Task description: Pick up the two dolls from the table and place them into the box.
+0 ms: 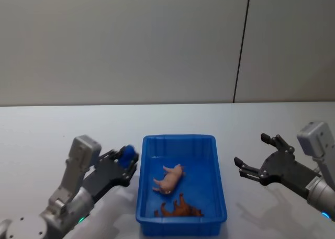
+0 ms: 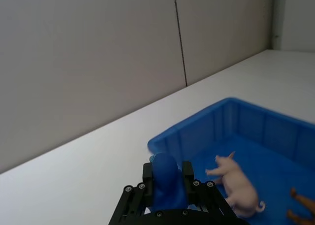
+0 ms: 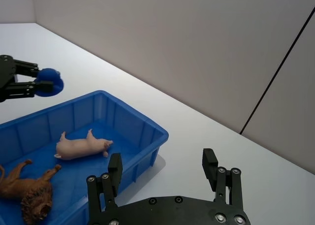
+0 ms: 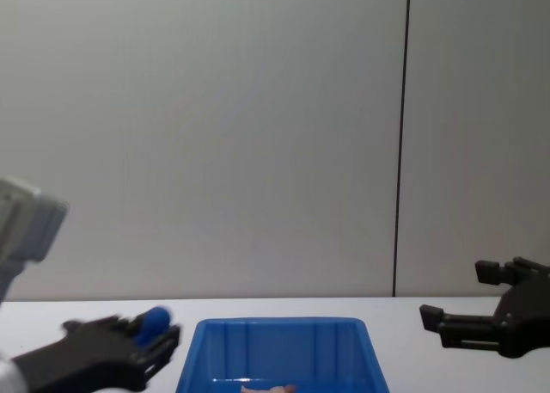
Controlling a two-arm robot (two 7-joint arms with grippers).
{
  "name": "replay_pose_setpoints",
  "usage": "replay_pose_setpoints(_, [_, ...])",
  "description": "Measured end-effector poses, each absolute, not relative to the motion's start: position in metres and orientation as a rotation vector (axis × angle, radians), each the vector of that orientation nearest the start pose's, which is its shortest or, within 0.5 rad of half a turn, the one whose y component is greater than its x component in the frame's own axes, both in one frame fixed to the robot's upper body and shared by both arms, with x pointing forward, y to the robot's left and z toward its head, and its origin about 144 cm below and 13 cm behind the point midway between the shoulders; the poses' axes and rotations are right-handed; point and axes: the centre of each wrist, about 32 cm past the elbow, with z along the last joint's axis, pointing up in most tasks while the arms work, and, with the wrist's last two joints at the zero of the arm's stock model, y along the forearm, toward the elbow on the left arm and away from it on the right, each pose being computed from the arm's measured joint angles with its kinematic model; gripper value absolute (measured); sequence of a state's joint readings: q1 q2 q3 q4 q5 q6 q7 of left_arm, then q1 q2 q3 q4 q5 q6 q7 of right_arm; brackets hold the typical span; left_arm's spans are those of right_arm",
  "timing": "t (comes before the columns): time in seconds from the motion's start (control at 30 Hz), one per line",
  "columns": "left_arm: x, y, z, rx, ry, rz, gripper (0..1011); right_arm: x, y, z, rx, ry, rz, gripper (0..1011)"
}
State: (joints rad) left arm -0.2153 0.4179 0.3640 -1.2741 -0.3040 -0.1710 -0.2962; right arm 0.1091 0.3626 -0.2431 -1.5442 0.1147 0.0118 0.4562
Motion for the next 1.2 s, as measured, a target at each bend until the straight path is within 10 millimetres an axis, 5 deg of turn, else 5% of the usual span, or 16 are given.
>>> replay_pose_setpoints(0.2, [0.516,0.26,1.122,0.109,-0.122,0.97,326,0.482,-0.263,1.162,-0.224,-0.155,-0.893,1001])
replay_pose_setpoints(0.67, [0.536,0.211,1.131,0.024,-0.143,0.84,733,0.482,-0.263,1.162,-0.224,-0.155,-0.893,1001])
replay_pose_setpoints(0.97, [0.533,0.205,1.137,-0.004,-0.168,0.824,1001,0.482,-0.263,1.162,-0.224,-0.155,-0.893,1001])
replay_pose_setpoints(1.2, [0.526,0.209,1.144,-0.018,-0.191,0.833,1001,0.482,-0.263,1.162,-0.224,-0.155,-0.893,1001])
